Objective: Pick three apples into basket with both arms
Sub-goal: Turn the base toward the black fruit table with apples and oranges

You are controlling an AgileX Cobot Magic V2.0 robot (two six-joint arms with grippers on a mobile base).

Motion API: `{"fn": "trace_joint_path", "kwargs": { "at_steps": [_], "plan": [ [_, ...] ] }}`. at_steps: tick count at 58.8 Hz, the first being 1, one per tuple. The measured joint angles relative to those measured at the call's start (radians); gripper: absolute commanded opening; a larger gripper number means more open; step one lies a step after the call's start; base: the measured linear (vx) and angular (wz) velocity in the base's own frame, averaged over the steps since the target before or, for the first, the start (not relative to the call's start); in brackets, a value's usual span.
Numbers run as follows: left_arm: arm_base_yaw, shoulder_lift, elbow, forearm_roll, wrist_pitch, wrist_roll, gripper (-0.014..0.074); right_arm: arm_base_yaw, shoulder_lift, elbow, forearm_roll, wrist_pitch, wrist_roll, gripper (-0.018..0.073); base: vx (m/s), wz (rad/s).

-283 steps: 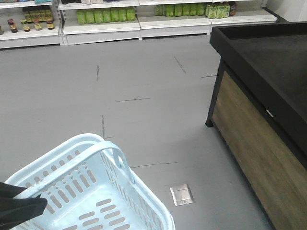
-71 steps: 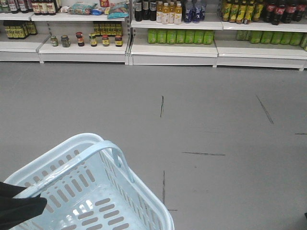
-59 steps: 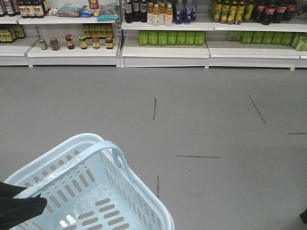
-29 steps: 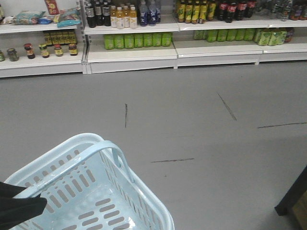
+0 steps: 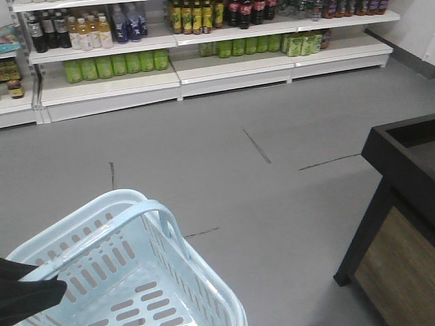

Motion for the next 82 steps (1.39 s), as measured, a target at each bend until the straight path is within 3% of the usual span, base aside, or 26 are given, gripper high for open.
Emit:
{"fn": "trace_joint_path", "kwargs": {
  "at_steps": [82],
  "plan": [
    [0.0,0.0,0.0,0.0,0.0,0.0,-0.0006,0.0,0.0,0.0,0.0,0.0,0.0,-0.0006,0.09,-0.39]
  ]
}}
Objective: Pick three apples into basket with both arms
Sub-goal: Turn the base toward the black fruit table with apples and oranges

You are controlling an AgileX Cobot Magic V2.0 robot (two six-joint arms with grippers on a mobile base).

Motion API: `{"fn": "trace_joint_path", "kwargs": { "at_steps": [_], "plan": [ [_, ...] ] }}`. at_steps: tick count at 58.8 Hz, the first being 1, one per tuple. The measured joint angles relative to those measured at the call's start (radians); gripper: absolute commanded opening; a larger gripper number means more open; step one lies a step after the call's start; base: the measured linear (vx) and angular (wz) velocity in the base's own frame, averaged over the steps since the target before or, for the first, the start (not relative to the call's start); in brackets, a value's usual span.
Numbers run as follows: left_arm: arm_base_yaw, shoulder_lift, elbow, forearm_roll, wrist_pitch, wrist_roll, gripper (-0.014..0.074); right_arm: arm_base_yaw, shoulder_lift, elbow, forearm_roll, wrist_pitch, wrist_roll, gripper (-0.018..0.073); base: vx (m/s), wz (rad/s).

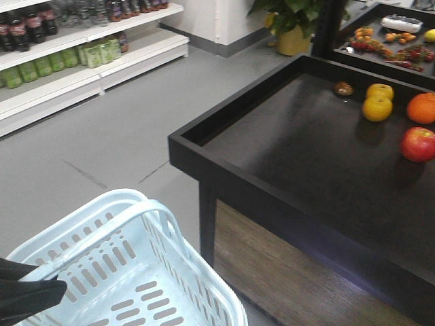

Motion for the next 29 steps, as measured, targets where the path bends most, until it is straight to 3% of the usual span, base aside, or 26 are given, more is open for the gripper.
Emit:
{"fn": "trace_joint_path", "kwargs": {
  "at_steps": [29],
  "plan": [
    [0.0,0.0,0.0,0.0,0.0,0.0,-0.0006,0.0,0.0,0.0,0.0,0.0,0.0,-0.0006,0.05,-0.31]
  ]
}}
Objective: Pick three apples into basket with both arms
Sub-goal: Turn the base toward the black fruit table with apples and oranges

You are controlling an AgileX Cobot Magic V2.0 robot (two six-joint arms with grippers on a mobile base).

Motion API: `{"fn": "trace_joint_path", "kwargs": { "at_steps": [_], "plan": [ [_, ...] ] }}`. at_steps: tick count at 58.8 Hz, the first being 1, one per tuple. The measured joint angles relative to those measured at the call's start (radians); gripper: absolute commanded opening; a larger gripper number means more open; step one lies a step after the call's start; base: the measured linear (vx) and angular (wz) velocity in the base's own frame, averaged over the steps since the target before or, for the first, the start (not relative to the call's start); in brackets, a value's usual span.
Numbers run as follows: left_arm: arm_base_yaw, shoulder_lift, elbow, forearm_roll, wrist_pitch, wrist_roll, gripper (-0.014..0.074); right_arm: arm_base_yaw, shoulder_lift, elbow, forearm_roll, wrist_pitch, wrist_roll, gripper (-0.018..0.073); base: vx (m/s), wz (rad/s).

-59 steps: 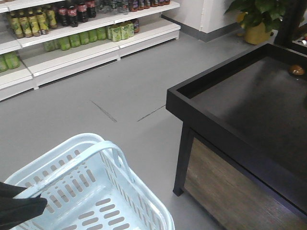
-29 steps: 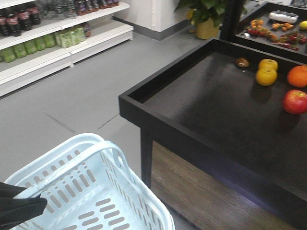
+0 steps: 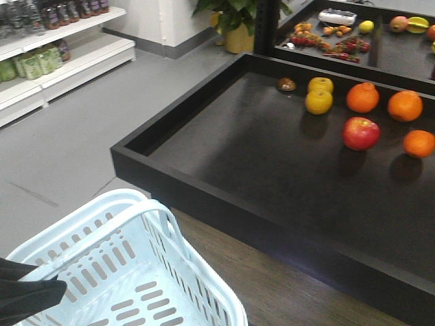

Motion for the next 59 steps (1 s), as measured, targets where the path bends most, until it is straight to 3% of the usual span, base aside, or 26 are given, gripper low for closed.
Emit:
{"fn": "trace_joint_path", "kwargs": {
  "at_steps": [59],
  "plan": [
    [0.0,0.0,0.0,0.0,0.0,0.0,-0.0006,0.0,0.0,0.0,0.0,0.0,0.0,-0.0006,0.03,-0.34]
  ]
}}
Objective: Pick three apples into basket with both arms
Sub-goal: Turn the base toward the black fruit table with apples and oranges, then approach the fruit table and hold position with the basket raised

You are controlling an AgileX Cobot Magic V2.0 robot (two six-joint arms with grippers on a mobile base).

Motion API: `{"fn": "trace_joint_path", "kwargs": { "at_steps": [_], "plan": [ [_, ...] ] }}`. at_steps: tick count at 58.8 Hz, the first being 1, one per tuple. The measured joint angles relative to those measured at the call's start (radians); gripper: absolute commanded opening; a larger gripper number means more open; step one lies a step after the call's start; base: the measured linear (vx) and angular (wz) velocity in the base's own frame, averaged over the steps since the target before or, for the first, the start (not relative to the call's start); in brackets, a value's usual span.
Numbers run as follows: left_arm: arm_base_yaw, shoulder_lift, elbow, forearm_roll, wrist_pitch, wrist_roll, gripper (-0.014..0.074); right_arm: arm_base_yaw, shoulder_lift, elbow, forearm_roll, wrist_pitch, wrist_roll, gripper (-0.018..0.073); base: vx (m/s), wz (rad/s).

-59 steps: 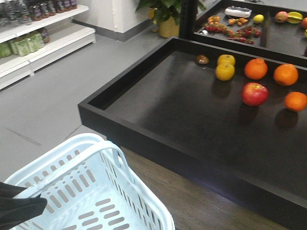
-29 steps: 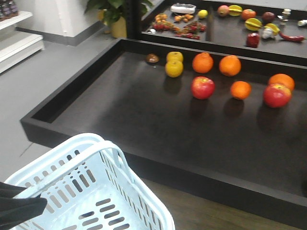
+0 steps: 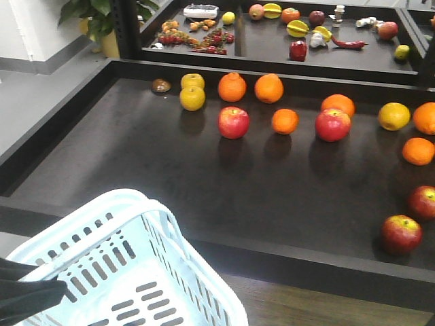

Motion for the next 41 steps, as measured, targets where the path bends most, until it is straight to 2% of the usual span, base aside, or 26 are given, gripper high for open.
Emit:
{"fn": "trace_joint_path", "kwargs": {
  "at_steps": [41],
  "plan": [
    [0.0,0.0,0.0,0.0,0.0,0.0,-0.0006,0.0,0.0,0.0,0.0,0.0,0.0,-0.0006,0.02,-0.08]
  ]
}}
